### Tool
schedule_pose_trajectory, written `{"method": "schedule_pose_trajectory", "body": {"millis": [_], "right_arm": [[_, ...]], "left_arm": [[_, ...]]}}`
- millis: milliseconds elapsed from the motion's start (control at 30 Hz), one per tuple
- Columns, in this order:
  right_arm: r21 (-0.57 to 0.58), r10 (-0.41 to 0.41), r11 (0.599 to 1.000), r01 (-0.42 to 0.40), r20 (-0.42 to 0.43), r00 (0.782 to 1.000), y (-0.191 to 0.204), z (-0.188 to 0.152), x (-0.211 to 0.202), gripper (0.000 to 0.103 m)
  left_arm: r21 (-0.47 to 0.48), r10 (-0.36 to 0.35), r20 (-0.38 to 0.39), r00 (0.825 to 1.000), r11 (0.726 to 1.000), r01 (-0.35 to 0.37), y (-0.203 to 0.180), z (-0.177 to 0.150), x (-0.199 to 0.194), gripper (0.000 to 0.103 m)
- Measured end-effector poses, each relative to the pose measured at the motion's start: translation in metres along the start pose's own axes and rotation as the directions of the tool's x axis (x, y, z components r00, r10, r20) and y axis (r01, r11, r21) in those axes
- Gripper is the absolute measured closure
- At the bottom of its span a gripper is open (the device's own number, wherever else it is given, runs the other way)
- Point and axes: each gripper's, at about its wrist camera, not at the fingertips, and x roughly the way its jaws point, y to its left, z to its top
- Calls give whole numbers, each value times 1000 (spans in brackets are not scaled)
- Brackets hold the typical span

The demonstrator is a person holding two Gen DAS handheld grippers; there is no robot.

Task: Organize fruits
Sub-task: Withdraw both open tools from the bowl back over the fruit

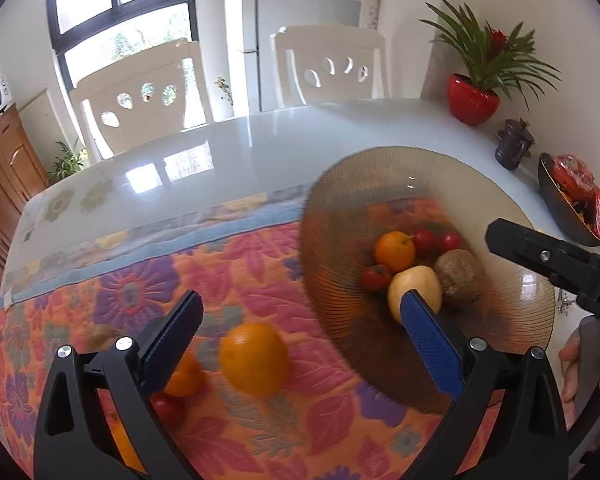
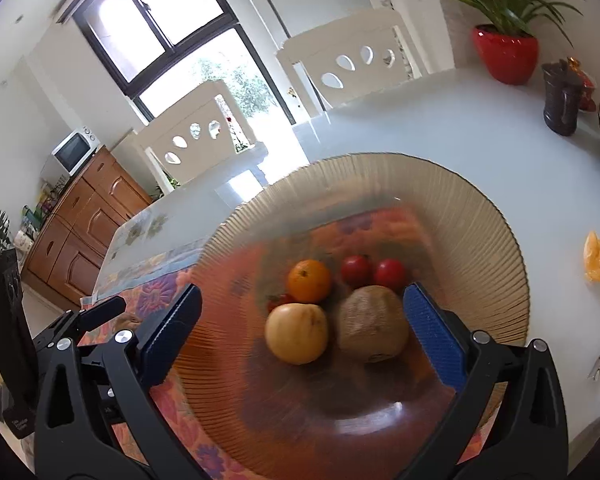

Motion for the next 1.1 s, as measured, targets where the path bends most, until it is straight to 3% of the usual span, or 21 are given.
{"method": "schedule_pose_trajectory", "body": {"millis": [367,633,900,1100], "right_arm": [[-92,57,994,-59,-28,998,69,-16,5,3],[-174,117,976,-131,-89,989,118,-41,27,3],[-301,181,928,-220,-154,971,167,-80,48,3],[-438,150,874,-208,-163,975,192,-114,69,3]], "left_arm": [[-55,47,33,998,997,-46,68,-19,-36,5],[-170,83,24,996,982,-77,149,-52,-51,5],[-251,101,16,995,963,-94,212,-89,-58,5],[-302,93,24,995,950,-81,244,-111,-61,5]]}}
